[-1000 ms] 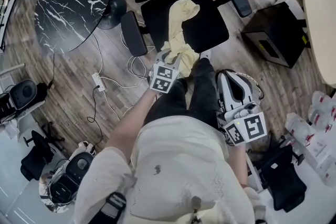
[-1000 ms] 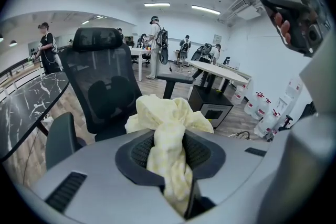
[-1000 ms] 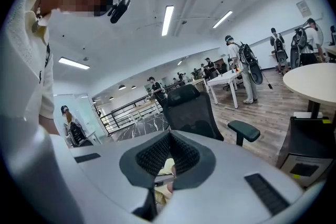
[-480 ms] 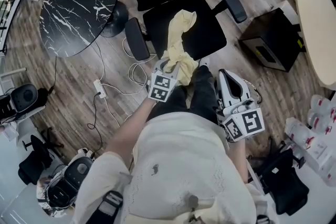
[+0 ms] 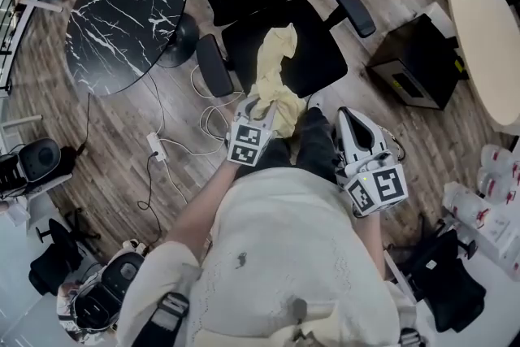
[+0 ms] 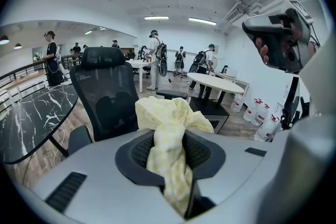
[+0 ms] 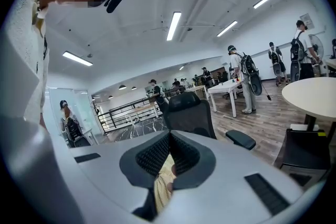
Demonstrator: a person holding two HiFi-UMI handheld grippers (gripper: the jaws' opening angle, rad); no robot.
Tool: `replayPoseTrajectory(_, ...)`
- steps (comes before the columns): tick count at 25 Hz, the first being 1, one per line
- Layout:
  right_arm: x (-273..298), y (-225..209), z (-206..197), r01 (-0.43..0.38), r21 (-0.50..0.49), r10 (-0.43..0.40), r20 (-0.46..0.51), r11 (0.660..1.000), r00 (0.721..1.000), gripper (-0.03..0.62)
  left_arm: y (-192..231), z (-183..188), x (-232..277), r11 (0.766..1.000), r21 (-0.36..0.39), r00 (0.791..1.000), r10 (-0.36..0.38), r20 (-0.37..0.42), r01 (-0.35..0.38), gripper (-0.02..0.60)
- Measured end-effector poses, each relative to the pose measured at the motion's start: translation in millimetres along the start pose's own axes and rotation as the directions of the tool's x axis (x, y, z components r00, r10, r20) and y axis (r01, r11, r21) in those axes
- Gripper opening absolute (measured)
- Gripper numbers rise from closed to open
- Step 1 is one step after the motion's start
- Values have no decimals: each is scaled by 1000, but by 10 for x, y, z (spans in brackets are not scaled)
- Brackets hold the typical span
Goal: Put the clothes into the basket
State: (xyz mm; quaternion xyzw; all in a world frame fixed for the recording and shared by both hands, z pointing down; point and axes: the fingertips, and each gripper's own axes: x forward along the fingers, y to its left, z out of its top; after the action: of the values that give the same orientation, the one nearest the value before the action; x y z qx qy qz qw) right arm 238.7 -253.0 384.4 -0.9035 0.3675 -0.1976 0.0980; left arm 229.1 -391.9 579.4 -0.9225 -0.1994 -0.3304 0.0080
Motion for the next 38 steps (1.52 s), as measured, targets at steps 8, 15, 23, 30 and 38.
replayPoseTrajectory(8,-167,159,73,18,-23,-18,23,1000,1000,8,-68,151,-333,1000,-10,999,-3,43,4,112)
replayPoseTrajectory(15,-282,288,161,33,-35,-31,43,999,999,8,-117,362,-634,1000,10,994,-3,108,2,112)
replayPoseTrajectory(23,-330,432,120,30,-45,-28,46,999,999,8,-158,559,-926,998,59,985,-10,173,0,112)
replayPoseTrajectory(30,-428,510,165,29,-87,-25,51,996,998,8,-211,763,-1168,997,75,974,-9,228,-9,112)
replayPoseTrajectory(38,-631,573,154,58,-83,-53,65,995,996,8,-303,1010,-1393,995,95,955,-22,295,-7,112)
